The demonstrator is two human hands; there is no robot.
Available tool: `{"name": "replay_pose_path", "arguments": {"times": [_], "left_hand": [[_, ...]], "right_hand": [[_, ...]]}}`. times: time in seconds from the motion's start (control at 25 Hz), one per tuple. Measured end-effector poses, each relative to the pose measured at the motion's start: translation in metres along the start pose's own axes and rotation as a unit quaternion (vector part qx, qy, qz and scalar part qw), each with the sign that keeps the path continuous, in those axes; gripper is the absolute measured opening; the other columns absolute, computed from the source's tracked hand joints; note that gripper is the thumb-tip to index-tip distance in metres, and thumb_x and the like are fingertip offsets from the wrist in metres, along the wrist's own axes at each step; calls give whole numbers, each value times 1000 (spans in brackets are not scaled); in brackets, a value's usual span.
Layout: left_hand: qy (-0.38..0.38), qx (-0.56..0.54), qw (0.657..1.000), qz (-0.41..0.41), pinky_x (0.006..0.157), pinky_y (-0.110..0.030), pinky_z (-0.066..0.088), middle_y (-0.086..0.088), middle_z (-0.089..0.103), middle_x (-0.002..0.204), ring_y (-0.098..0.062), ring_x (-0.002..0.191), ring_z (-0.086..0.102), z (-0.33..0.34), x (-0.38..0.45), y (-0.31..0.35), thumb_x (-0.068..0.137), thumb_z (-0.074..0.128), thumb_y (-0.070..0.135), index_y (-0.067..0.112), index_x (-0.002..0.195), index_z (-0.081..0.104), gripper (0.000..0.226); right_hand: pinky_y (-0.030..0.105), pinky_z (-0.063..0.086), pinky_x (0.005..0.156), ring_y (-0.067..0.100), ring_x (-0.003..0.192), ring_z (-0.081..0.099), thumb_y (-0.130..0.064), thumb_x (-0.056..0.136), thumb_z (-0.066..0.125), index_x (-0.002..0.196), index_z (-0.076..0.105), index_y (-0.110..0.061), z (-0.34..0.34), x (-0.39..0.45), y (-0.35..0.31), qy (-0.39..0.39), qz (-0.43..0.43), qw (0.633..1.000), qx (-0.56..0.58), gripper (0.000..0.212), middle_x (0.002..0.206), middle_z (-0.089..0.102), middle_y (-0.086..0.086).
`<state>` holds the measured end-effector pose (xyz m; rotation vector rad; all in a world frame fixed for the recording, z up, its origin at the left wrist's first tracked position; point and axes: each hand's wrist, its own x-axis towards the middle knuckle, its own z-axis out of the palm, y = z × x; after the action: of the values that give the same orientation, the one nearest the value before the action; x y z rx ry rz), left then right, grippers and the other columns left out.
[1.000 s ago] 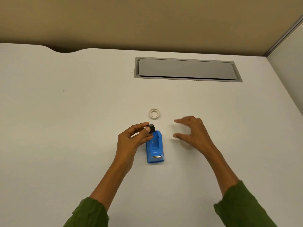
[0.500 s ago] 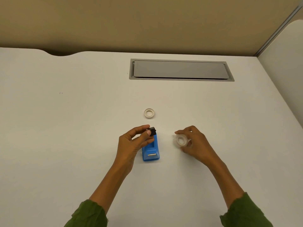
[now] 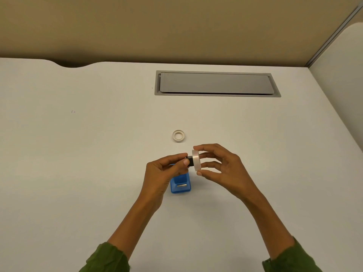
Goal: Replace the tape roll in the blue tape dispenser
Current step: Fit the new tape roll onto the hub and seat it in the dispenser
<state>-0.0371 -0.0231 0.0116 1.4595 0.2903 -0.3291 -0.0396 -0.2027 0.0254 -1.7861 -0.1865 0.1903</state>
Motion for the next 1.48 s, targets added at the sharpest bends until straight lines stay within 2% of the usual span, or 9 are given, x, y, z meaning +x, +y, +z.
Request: {"name": "replay_pose_path", "arguments": {"times": [0.32, 0.64, 0.84, 0.92, 1.0, 1.04, 1.16, 1.32, 1.48], "left_hand": [[-4, 20, 1000, -6, 97, -43, 48, -15, 73, 95, -26, 88, 69, -7, -7, -1, 76, 68, 13, 6, 97, 71, 22], [-15, 63, 997, 33, 93, -39, 49, -17, 70, 97, -26, 94, 64, -13, -14, -6, 81, 63, 14, 6, 100, 70, 21], [3, 115, 991, 67, 82, -18, 52, -4, 66, 109, -17, 99, 64, -15, -15, -13, 81, 65, 13, 16, 108, 66, 28], [1, 147, 985, 86, 83, -23, 54, -4, 64, 113, -17, 97, 65, -18, -12, -15, 78, 68, 11, 17, 113, 62, 36], [9, 205, 970, 131, 85, -29, 55, -8, 59, 118, -19, 100, 63, -20, -9, -17, 77, 69, 9, 13, 111, 63, 36], [21, 238, 959, 154, 86, -26, 54, -9, 55, 121, -19, 104, 59, -21, -7, -18, 76, 70, 10, 12, 110, 64, 35], [67, 294, 938, 170, 96, -25, 38, -8, 46, 133, -17, 121, 43, -23, 2, -21, 77, 70, 14, 16, 108, 66, 31], [78, 297, 940, 152, 96, -25, 32, -7, 42, 138, -18, 127, 38, -22, 11, -25, 78, 69, 16, 20, 107, 65, 30], [82, 263, 951, 142, 91, -27, 41, -9, 44, 136, -20, 123, 43, -20, 17, -28, 77, 69, 17, 18, 112, 62, 35]], "right_hand": [[12, 51, 73, 7, 101, 63, -6, 71, 76, 109, 59, -40, 8, 1, 4, -8, -2, 1000, -15, 54, 112, 61, -22], [15, 52, 79, 8, 104, 63, -5, 71, 77, 114, 61, -29, 21, 0, 13, -37, 1, 999, -20, 52, 114, 65, -12], [13, 47, 83, 1, 103, 59, -15, 71, 78, 116, 58, -35, 27, 5, 22, -5, -5, 993, -115, 54, 113, 63, -20], [12, 40, 84, -1, 104, 54, -20, 71, 79, 115, 55, -40, 29, 10, 26, 5, -4, 988, -156, 54, 111, 57, -28], [19, 39, 89, 1, 106, 49, -24, 71, 79, 115, 53, -42, 32, 15, 31, 9, -3, 984, -176, 54, 110, 53, -30], [25, 39, 93, 4, 107, 47, -26, 71, 78, 115, 53, -41, 33, 17, 33, 9, -3, 983, -185, 53, 111, 53, -27], [35, 36, 97, 8, 114, 43, -31, 71, 78, 118, 57, -34, 37, 23, 38, 17, -11, 978, -207, 52, 121, 54, -15], [38, 32, 99, 6, 115, 39, -32, 70, 78, 118, 58, -33, 39, 29, 43, 29, 8, 979, -203, 52, 135, 48, -4], [46, 39, 101, 4, 112, 40, -33, 70, 78, 116, 55, -40, 38, 33, 43, 25, 15, 979, -201, 52, 134, 47, -5]]}}
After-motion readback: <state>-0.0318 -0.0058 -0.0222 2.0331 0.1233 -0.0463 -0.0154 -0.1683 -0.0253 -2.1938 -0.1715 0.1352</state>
